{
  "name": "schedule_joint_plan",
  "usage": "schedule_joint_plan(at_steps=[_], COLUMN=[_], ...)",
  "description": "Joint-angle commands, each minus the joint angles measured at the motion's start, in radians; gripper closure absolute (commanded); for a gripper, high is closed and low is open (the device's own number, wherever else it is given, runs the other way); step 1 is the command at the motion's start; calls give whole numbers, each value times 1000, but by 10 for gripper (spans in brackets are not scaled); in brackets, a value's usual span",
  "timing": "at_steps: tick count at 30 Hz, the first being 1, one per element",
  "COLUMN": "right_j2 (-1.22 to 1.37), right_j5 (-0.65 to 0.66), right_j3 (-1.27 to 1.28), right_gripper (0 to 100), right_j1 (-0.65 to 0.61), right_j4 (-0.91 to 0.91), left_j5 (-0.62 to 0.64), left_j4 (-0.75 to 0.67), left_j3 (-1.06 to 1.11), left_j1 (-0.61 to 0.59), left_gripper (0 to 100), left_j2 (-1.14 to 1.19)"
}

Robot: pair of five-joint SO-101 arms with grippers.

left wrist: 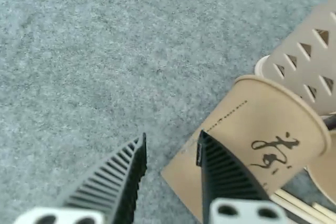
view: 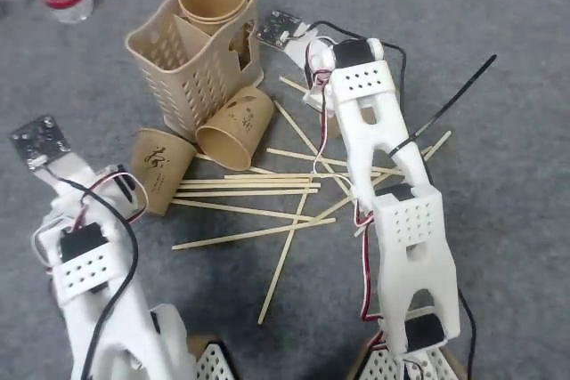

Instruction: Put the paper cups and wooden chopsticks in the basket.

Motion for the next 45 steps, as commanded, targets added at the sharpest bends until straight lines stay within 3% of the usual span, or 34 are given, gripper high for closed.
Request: schedule_joint_plan(at_steps=[1,7,11,31,36,41,45], right_j2=[-31,-31,-25,-30,-31,-31,-31], right_j5=[60,242,256,321,321,321,321], right_j3=[-63,-143,-290,-282,-178,-101,-84], right_gripper=[841,929,950,991,987,875,914], right_j1=[38,42,76,386,409,409,407], right_j4=[47,263,354,386,386,386,386], left_j5=[11,11,11,9,9,9,9], left_j4=[-21,-20,-20,-23,-37,-54,-57], left_j3=[-4,-2,-2,8,12,13,13], left_j1=[6,6,6,8,8,8,8], left_gripper=[848,848,848,848,848,848,848], left_j2=[-25,-25,-25,-25,-25,-18,-18])
